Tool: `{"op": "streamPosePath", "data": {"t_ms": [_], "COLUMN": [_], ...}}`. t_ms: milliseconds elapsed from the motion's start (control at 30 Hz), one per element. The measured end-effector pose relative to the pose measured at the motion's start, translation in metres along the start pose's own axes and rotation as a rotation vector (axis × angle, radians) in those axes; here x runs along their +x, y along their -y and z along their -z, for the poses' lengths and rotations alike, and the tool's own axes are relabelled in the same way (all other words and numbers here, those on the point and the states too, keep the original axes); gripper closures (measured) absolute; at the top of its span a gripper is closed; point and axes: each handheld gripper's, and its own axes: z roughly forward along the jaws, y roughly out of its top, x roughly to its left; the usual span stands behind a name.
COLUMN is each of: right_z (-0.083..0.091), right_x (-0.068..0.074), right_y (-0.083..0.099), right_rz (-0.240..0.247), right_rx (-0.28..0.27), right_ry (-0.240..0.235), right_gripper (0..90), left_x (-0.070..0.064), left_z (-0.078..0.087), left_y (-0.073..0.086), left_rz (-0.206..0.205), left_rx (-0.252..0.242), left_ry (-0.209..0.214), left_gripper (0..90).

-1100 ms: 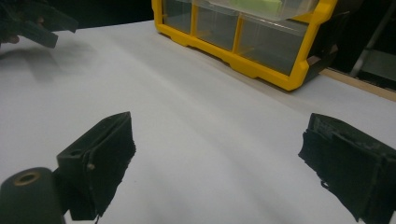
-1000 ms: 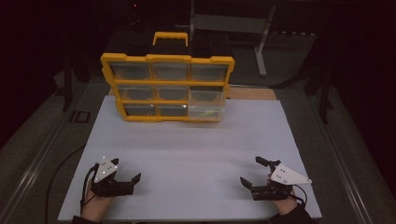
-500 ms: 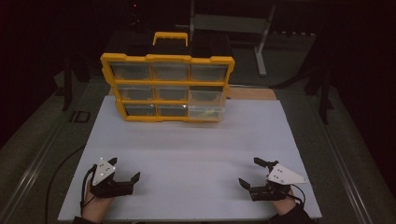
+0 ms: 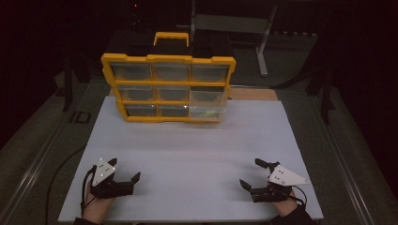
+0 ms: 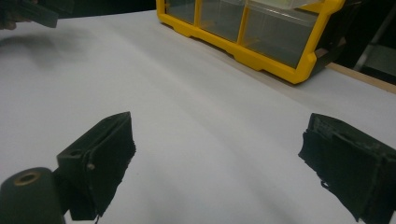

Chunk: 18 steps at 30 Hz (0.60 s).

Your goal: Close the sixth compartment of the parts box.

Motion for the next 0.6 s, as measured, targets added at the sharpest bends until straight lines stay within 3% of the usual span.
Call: {"op": "streamPosePath", "data": {"t_ms": [600], "right_z": [0.007], "right_x": [0.002], "right_y": [-0.014], "right_rz": [0.014], "right_rx": [-0.031], "right_ry": [0.026], "right_gripper": [9.1], "left_x": [0.001], "left_z": [-0.001], "left_y": [0.0], "left_rz": [0.012], "left_rx": [-0.004], "left_ry": [0.005], "left_gripper": [0.1]}}
